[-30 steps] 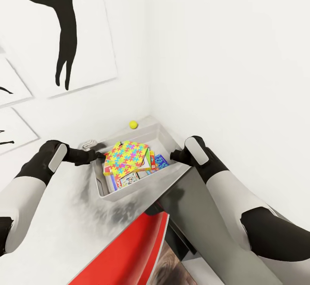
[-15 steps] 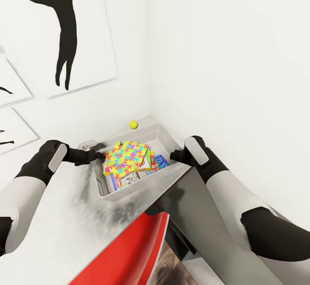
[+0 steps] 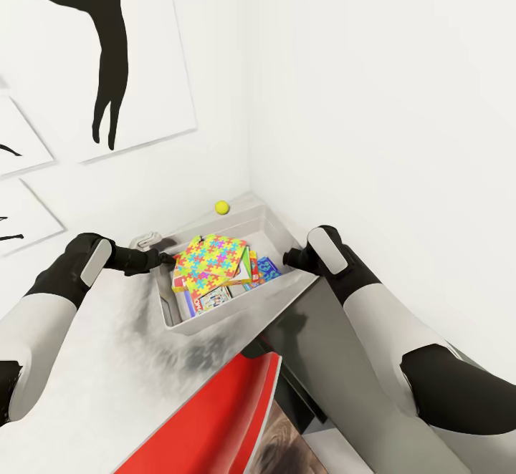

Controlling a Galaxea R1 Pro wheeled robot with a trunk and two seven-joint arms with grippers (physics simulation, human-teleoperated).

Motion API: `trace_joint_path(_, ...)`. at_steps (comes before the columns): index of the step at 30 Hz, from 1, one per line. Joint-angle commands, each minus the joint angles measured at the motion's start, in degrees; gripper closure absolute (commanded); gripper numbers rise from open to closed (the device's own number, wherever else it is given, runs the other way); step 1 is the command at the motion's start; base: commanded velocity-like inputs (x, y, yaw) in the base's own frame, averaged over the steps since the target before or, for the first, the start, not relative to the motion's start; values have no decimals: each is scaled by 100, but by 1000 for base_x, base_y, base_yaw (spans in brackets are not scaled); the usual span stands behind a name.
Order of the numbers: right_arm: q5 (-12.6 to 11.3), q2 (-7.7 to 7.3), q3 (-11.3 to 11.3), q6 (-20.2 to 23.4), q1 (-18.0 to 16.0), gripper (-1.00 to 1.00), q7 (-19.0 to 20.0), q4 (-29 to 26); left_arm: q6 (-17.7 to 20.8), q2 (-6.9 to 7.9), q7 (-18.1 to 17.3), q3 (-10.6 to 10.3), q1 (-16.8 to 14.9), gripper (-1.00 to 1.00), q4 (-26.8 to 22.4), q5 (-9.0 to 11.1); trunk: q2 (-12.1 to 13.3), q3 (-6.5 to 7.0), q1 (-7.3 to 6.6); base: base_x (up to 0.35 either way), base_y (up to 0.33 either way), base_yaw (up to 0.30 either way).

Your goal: Put all the toys in the child's room - the three board games (two on the bed and one on the table), the two jigsaw puzzles on the table, and the tennis ball on the table - inside the toy box on the table in the child's room.

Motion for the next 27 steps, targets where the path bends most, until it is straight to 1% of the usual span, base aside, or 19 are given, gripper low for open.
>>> trace_joint_path(1, -60, -3, 16, 7, -6, -100, -60, -7, 6, 6, -60, -17, -5, -100, -2, -56, -11, -10, 3, 0, 0, 0)
trace_joint_path(8, -65, -1, 18, 12, -5, -100, -60, -17, 11, 6, -62, -10, -5, -100, -2, -49, -11, -10, 3, 0, 0, 0)
trace_joint_path(9, -66, 1, 19, 12, -6, 100, -60, -17, 11, 6, -62, -10, -5, -100, -2, -49, -11, -10, 3, 0, 0, 0)
trace_joint_path(13, -66, 4, 27, 13, -6, 100, -60, -19, 11, 6, -59, -11, -5, -100, -2, -53, -11, -10, 3, 0, 0, 0)
trace_joint_path(14, -66, 4, 29, 14, -6, 100, -60, -17, 11, 6, -59, -11, -5, 100, -2, -52, -11, -10, 3, 0, 0, 0)
trace_joint_path(27, -62, 6, 27, 8, -7, 100, -60, -19, 11, 6, -59, -7, -5, 100, -2, -39, -11, -10, 3, 0, 0, 0)
